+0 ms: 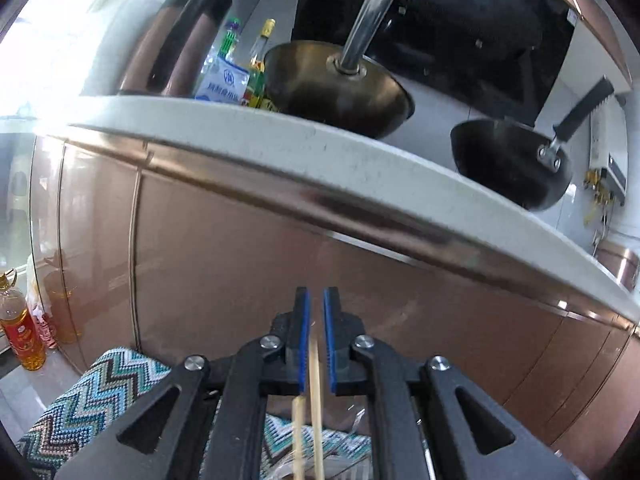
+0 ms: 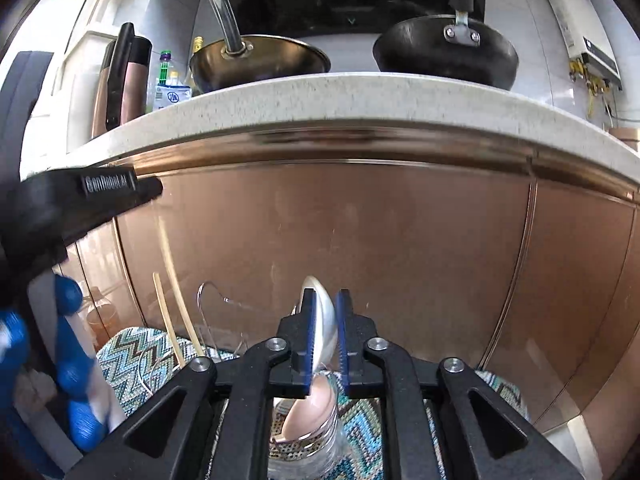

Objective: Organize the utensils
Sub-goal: 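Lift both items into the wire holder and open both tools, then withdraw both tools from the holder and lower them to the utensils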

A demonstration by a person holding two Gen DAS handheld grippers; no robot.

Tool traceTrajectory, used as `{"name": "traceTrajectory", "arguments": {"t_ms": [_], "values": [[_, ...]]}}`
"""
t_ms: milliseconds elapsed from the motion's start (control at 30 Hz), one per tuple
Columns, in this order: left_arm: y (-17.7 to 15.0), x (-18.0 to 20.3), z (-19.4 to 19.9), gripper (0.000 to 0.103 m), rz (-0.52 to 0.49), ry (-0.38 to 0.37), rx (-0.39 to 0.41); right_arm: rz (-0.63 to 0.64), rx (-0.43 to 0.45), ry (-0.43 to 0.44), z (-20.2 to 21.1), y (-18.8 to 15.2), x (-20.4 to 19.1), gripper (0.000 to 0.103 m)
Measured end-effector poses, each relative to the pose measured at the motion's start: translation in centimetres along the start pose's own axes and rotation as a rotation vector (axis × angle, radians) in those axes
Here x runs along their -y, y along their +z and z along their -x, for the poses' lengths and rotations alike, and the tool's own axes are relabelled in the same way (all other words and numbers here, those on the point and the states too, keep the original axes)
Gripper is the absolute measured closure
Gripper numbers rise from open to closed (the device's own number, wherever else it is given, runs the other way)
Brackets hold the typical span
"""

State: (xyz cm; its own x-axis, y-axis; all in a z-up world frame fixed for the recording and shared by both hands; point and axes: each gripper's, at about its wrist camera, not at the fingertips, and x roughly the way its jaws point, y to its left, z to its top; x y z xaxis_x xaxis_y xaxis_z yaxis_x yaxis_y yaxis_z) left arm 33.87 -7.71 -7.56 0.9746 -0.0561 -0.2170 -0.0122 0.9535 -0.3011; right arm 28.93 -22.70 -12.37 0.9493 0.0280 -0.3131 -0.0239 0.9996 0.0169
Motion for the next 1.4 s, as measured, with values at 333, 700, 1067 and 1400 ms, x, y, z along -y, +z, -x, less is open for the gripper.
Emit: {"name": "traceTrajectory", "arguments": {"t_ms": [333, 700, 1067, 1400], "values": [[3.3, -2.5, 6.0, 0.067, -0.017, 0.045, 0.033, -0.042, 0.044, -0.011, 5.2, 2.3, 0.2, 0.071], [6.7, -4.7, 18.2, 0.056, -0.103, 0.118, 0.05, -0.099, 0.134, 0.011, 16.9, 5.1, -1.3, 0.052], [6.1, -8.8, 28.3, 0.052, -0.114, 0.168, 0.06, -0.119, 0.241, -0.028, 28.6, 4.7, -2.1, 0.034], [4.4, -9.8, 33.5, 0.051, -0.168, 0.203, 0.074, -0.151, 0.255, -0.099, 33.1, 2.3, -0.6, 0.033]]}}
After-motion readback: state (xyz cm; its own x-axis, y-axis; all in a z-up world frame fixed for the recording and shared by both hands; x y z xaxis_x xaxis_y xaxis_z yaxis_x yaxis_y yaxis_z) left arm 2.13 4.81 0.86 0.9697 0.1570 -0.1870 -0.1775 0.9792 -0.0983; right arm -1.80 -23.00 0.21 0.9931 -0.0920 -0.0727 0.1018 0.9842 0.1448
